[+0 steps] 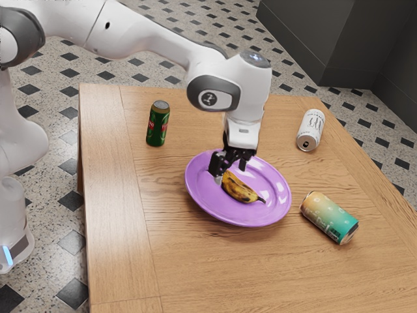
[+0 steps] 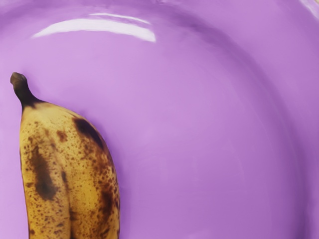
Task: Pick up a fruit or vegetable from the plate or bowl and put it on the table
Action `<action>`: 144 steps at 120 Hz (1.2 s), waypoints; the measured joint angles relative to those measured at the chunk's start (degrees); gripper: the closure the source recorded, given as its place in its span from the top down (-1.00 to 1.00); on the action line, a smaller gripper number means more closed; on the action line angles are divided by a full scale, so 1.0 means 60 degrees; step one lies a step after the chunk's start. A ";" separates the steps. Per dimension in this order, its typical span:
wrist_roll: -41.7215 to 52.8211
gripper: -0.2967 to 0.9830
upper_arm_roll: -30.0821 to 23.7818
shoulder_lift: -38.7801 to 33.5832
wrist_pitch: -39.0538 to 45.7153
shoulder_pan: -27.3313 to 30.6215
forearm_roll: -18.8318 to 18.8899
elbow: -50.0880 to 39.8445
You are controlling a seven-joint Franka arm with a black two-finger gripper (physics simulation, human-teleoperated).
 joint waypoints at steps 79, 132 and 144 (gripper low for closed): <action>0.0820 0.53 0.0083 0.1914 0.0036 0.0571 -0.1298 0.0848; 0.1182 0.52 0.0103 0.1995 0.0051 0.0995 -0.1568 0.0774; 0.1257 0.52 0.0081 0.2181 0.0058 0.0996 -0.1680 0.0779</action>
